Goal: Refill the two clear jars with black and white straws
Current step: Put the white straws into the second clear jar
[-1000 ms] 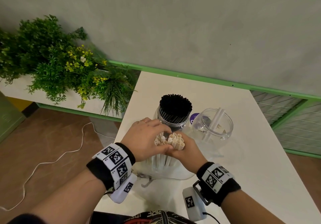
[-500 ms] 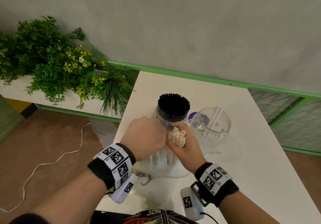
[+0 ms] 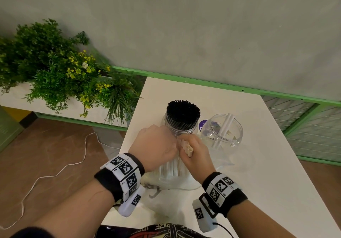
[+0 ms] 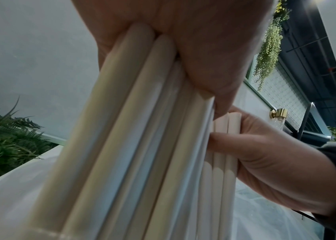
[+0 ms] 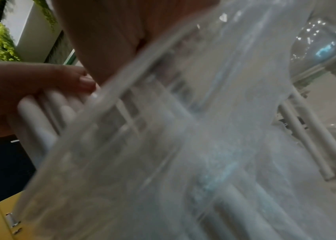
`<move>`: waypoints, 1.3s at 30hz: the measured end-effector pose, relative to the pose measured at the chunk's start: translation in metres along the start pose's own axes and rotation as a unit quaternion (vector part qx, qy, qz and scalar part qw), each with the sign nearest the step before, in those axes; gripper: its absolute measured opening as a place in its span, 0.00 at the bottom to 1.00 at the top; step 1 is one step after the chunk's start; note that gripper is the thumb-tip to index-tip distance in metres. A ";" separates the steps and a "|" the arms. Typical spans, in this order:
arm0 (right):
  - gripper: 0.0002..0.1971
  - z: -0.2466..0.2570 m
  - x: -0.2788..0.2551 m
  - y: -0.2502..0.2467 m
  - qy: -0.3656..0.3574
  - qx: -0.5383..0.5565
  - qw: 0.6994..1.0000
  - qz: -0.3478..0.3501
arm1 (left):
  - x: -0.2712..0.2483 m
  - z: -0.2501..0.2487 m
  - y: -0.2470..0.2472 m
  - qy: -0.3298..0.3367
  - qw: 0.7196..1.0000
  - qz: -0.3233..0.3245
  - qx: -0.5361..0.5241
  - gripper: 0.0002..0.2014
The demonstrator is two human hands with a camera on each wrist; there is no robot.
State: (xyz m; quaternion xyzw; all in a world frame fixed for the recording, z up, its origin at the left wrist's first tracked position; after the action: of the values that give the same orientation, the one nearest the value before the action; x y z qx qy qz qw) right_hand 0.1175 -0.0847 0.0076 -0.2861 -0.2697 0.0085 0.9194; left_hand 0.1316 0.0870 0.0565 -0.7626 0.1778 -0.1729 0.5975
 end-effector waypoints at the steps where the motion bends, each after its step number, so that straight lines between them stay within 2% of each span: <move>1: 0.18 -0.001 0.000 0.000 0.004 -0.001 1.000 -0.001 | 0.000 0.000 0.000 0.000 1.000 0.001 0.001 0.24; 8: 0.23 -0.001 0.004 0.005 0.035 -0.007 0.999 -0.012 | 0.000 0.001 0.000 0.001 1.000 -0.007 -0.009 0.23; 15: 0.17 -0.001 0.010 0.000 0.079 0.009 0.997 -0.001 | 0.004 0.001 0.003 0.007 1.000 -0.016 0.004 0.18; 19: 0.19 0.011 0.019 -0.013 0.106 0.055 0.993 -0.022 | 0.006 0.002 0.003 0.009 1.000 -0.019 0.005 0.15; 24: 0.19 0.038 0.045 -0.050 0.113 0.123 0.984 -0.060 | 0.009 0.004 0.002 0.009 1.000 -0.012 0.010 0.20; 28: 0.12 0.062 0.070 -0.090 0.094 0.186 0.970 -0.126 | 0.012 0.007 0.004 0.013 1.000 -0.012 -0.002 0.20; 31: 0.12 0.072 0.084 -0.124 0.073 0.231 0.954 -0.174 | 0.015 0.008 0.004 0.017 1.000 -0.011 -0.001 0.21; 39: 0.13 0.051 0.107 -0.184 0.024 0.179 0.949 -0.256 | 0.020 0.004 0.007 0.011 1.000 -0.021 -0.017 0.17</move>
State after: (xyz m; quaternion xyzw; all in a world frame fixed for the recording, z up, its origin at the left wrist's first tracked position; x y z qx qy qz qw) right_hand 0.1575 -0.1940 0.1928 -0.0377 -0.3058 -0.1861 0.9330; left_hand 0.1509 0.0791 0.0494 -0.7742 0.1712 -0.1903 0.5788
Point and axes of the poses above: each hand's wrist, its own x-axis towards the middle knuckle, its own y-axis out of the palm, z = x × y, the point moved 1 cm from there along x, towards the middle knuckle
